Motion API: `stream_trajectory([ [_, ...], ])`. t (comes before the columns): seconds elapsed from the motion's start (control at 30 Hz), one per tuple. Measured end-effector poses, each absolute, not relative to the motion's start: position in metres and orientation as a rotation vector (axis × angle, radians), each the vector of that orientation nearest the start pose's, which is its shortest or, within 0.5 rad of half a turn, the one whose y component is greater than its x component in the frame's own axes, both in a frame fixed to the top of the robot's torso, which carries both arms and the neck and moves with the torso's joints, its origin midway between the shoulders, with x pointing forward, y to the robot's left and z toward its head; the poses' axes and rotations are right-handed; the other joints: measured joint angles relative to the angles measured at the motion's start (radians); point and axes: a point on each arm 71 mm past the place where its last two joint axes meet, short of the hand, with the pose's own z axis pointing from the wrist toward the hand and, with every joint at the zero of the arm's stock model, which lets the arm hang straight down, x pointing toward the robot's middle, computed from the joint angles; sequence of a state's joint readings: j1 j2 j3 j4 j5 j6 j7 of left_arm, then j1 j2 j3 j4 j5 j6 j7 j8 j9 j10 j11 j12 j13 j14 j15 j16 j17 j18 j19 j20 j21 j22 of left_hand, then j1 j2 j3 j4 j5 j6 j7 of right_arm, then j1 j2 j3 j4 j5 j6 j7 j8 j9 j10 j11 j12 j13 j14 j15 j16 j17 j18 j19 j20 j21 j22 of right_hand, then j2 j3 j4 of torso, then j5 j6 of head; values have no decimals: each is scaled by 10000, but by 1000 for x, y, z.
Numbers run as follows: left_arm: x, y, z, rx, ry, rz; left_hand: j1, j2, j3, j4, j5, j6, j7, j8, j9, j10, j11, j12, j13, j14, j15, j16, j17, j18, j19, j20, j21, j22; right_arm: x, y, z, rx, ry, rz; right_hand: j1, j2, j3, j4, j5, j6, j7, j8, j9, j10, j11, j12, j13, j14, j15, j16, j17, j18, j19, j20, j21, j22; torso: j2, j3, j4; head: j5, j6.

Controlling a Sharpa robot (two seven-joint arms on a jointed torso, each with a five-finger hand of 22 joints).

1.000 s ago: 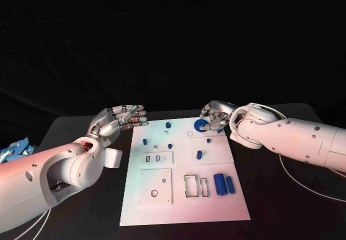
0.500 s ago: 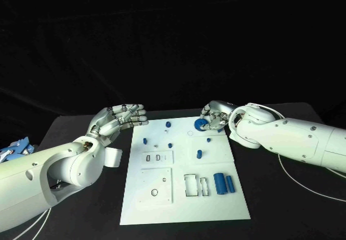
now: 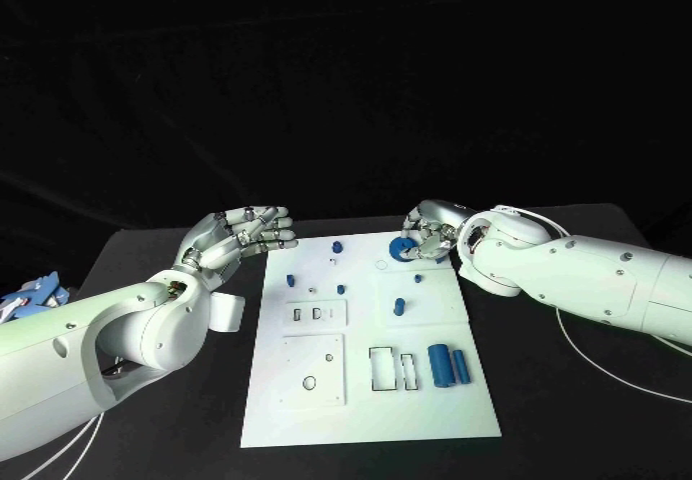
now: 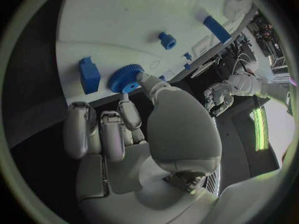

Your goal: Assemble the parts on the task board

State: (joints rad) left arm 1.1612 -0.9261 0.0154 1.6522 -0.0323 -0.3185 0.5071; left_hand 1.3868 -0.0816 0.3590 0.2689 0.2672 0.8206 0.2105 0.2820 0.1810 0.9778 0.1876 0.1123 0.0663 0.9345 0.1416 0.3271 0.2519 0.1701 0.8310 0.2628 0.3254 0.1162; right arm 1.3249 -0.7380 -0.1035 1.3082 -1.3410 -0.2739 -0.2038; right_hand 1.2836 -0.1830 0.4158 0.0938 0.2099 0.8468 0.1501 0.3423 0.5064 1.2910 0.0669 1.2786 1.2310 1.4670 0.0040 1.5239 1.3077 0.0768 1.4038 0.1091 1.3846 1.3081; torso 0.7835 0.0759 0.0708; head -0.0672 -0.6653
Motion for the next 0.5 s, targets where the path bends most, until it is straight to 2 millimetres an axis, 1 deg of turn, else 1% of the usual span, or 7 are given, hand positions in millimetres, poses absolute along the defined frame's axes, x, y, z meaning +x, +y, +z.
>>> stream_trajectory([
  [0.03,465,214,-157,-10288,12990,-16618,0,0,0,0,0,0,0,0,0,0,0,0,0,0,0,0,0,0,0,0,0,0,541,-220,-161,-44,17012,4652,6,6,46,-11,-15,43,-32,23,0,36,-35,0,11,-7,-7,36,0,0,24,-24,0,0,0,0,0,0,-3],
  [0.13,465,214,-157,-10290,12990,-16612,0,0,0,0,0,0,0,0,0,0,0,0,0,0,0,0,-1,0,0,0,0,0,541,-219,-161,-175,16920,4614,27,26,194,-82,-114,153,-30,103,5,106,-105,87,75,-17,-103,39,0,1,54,-54,36,0,-3,1,0,1,-9],
  [0.27,465,214,-157,-10292,12990,-16607,0,0,0,0,0,0,0,0,0,0,0,0,0,0,0,0,-1,0,0,0,0,0,539,-217,-160,-482,16651,4577,91,69,374,-152,-152,162,-21,181,5,193,-131,189,188,-18,-102,39,0,1,109,-110,115,-1,-5,5,-6,6,-13],
  [0.33,466,214,-157,-10293,12989,-16603,0,0,0,0,0,0,0,0,0,0,0,0,0,0,0,0,-1,0,0,0,0,0,538,-215,-160,-648,16452,4580,131,77,439,-116,-318,162,-21,192,6,261,-132,247,224,-4,-116,79,-1,2,145,-145,151,-1,-5,6,-6,6,-13],
  [0.4,466,214,-157,-10295,12987,-16598,0,0,0,0,0,0,0,0,0,0,0,0,0,0,0,0,-1,0,0,0,0,1,536,-213,-159,-839,16192,4612,128,80,498,-82,-419,162,-21,200,5,311,-150,271,278,14,-134,79,-1,-142,179,-179,220,-2,-5,6,-6,12,-9],
  [0.47,466,214,-157,-10296,12986,-16592,0,0,0,0,0,0,0,0,0,0,0,0,0,0,0,0,-1,0,0,0,0,1,534,-210,-158,-1009,15924,4694,123,85,512,-68,-423,162,-21,209,6,312,-150,330,313,14,-134,79,-1,-156,216,-143,229,-2,-6,7,-1,17,4],
  [0.5,466,214,-158,-10298,12984,-16585,0,0,0,0,0,0,0,0,0,0,0,0,0,0,0,0,-2,0,0,0,0,1,532,-207,-156,-1136,15727,4783,113,95,519,-60,-423,162,-21,210,6,367,-167,347,338,14,-134,79,-1,-157,250,-177,268,-2,-7,7,0,21,9],
])
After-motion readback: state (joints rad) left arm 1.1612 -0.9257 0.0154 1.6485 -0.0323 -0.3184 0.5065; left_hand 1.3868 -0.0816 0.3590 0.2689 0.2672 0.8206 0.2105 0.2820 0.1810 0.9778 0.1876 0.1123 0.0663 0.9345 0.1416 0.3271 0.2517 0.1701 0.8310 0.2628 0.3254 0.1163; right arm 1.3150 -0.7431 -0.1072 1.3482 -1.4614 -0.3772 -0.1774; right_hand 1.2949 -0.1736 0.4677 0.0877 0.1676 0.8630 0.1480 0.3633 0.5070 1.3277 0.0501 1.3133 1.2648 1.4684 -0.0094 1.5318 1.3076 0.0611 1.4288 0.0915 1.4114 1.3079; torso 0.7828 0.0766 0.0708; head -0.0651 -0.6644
